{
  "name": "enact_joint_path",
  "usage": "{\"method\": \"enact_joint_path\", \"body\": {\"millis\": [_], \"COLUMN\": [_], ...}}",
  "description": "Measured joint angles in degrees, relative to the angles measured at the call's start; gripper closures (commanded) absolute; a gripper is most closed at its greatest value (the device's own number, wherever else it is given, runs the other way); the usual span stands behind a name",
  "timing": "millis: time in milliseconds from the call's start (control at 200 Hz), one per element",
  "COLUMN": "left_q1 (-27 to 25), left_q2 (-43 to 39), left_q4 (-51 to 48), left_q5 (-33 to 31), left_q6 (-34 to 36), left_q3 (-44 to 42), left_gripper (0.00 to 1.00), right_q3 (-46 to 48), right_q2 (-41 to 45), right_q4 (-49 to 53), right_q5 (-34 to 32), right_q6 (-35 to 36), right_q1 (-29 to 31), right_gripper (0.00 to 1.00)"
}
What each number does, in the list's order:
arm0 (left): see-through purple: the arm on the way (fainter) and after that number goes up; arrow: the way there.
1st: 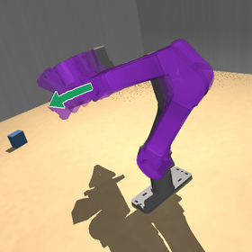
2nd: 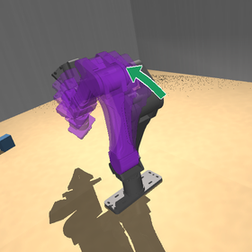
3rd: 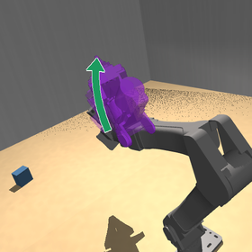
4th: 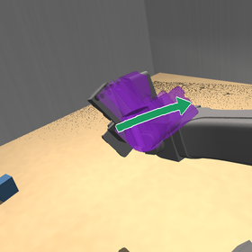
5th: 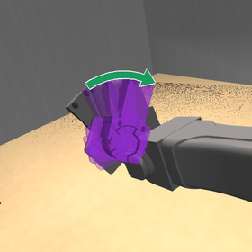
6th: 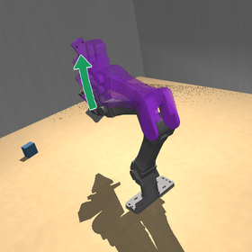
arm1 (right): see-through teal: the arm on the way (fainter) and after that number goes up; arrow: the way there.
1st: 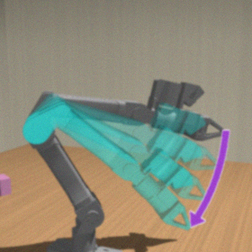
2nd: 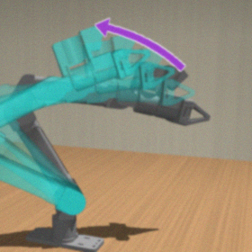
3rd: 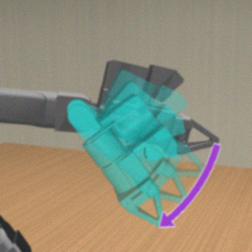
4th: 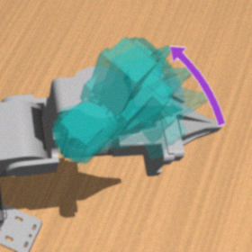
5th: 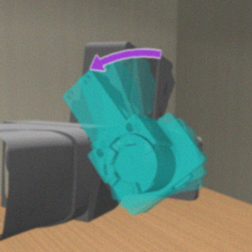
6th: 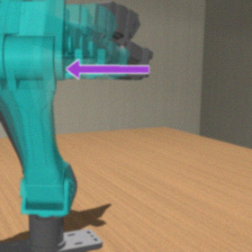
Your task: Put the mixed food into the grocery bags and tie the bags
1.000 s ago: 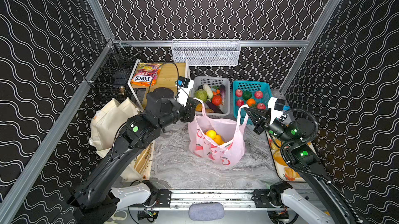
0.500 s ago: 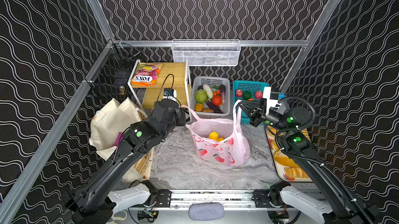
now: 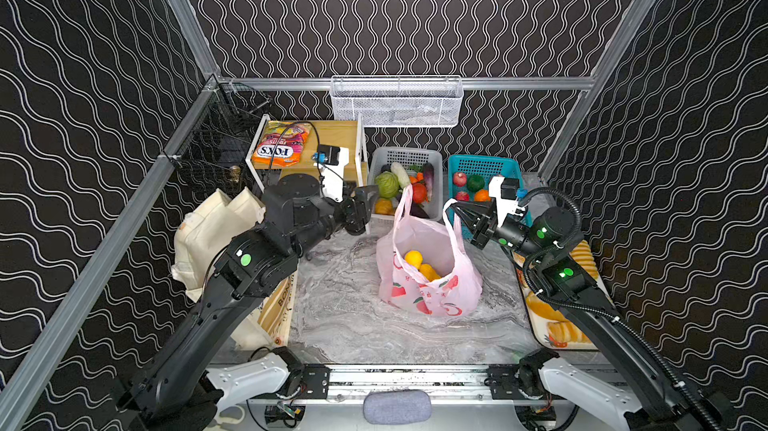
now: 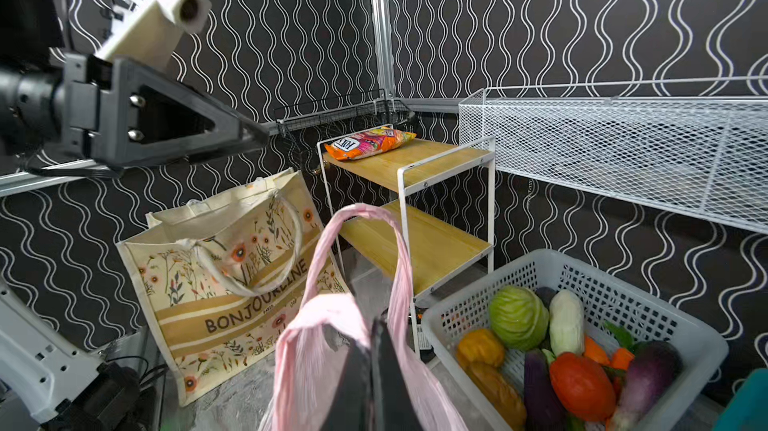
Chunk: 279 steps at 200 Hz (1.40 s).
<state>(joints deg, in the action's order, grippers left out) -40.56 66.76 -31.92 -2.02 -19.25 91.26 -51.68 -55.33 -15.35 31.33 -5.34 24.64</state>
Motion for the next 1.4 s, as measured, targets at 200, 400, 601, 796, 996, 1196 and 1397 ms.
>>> {"method": "enact_joint_path", "body": {"millis": [200,400,601,796,996,1196,1397], "left_q1": [-3.8,-5.6,-5.7,-6.0,-6.1,-6.1,-6.1], "left_q2": [13.0,18.9,21.4,21.9,21.2,18.8,17.9], "left_q4": [0.9,0.0,0.1,0.2,0.8,3.8,6.7], "left_q5": [17.1,22.7,26.4,28.3,29.0,28.3,28.2], "left_q6": [0.9,2.1,3.0,4.6,5.7,5.7,5.5], "left_q3": [7.7,11.6,12.4,12.3,11.0,7.9,5.8], "left_gripper": [0.5,0.55,0.69,0.95,1.0,1.0,1.0], "right_q3": [0.3,0.7,0.7,0.9,0.9,0.5,-3.9], "right_q2": [0.4,1.4,1.7,1.9,2.1,4.3,2.3], "right_q4": [0.0,0.5,1.7,1.7,3.1,9.5,16.8], "right_q5": [-0.8,-1.0,-1.2,-0.7,-0.3,-0.1,3.5], "right_q6": [0.3,1.8,3.1,4.0,5.7,8.1,10.5], "right_q1": [0.0,0.0,0.0,0.0,0.0,0.0,-0.1], "right_gripper": [1.0,1.0,1.0,0.98,0.77,0.34,0.0]}}
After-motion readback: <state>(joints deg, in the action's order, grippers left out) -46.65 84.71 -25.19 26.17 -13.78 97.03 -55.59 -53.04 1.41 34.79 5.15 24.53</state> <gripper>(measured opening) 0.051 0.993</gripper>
